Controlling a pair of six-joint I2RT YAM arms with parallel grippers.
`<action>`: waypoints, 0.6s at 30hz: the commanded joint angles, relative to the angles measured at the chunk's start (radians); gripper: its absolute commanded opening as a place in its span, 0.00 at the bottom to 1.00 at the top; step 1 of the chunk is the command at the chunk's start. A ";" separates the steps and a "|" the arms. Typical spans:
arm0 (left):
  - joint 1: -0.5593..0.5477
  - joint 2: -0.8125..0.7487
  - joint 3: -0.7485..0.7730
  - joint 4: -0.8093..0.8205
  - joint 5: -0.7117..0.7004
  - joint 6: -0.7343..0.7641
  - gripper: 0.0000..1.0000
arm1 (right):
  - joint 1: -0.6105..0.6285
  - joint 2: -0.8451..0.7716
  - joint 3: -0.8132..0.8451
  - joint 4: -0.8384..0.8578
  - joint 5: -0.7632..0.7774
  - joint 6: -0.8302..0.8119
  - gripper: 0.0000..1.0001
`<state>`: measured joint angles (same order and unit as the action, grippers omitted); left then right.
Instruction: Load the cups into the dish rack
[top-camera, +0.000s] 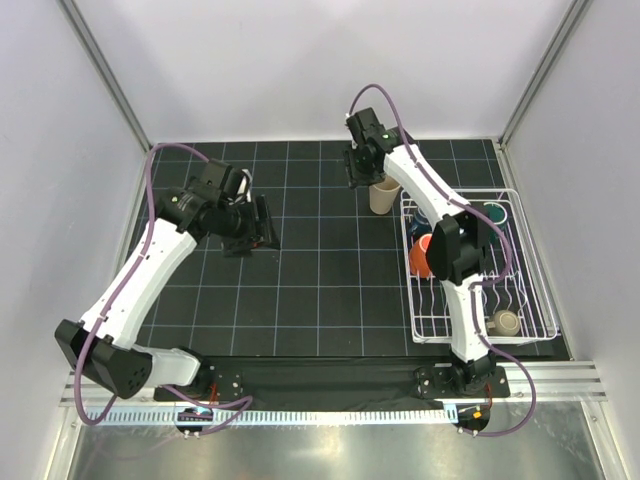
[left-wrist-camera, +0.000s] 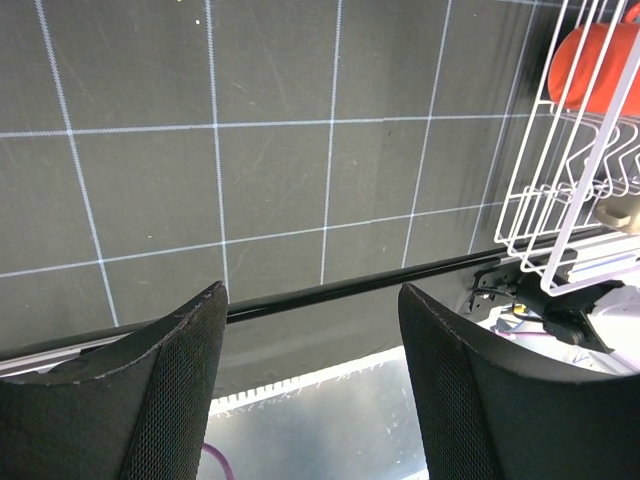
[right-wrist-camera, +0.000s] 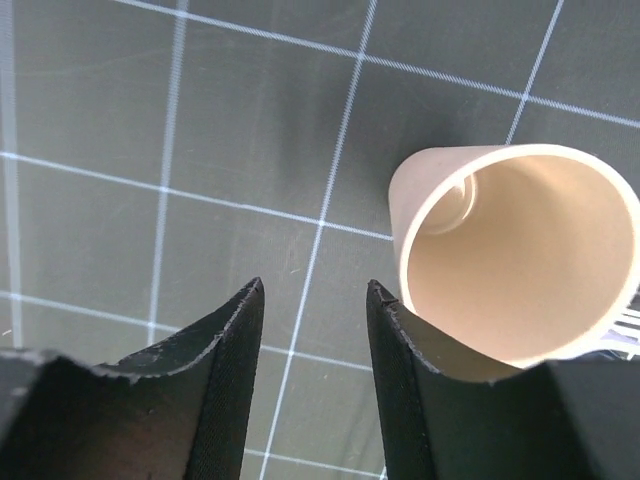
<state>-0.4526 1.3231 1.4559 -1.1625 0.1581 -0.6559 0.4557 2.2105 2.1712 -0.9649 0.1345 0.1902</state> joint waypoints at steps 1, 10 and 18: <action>0.015 0.008 0.029 -0.011 0.018 0.032 0.68 | 0.009 -0.140 0.027 0.035 -0.003 0.005 0.48; 0.029 0.005 0.038 -0.019 0.020 0.039 0.68 | 0.008 -0.063 0.084 0.005 0.174 -0.038 0.57; 0.035 -0.004 0.020 -0.017 0.018 0.029 0.68 | 0.006 0.009 0.081 0.011 0.235 -0.058 0.57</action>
<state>-0.4248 1.3338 1.4563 -1.1721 0.1612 -0.6422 0.4568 2.1956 2.2276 -0.9558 0.3252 0.1562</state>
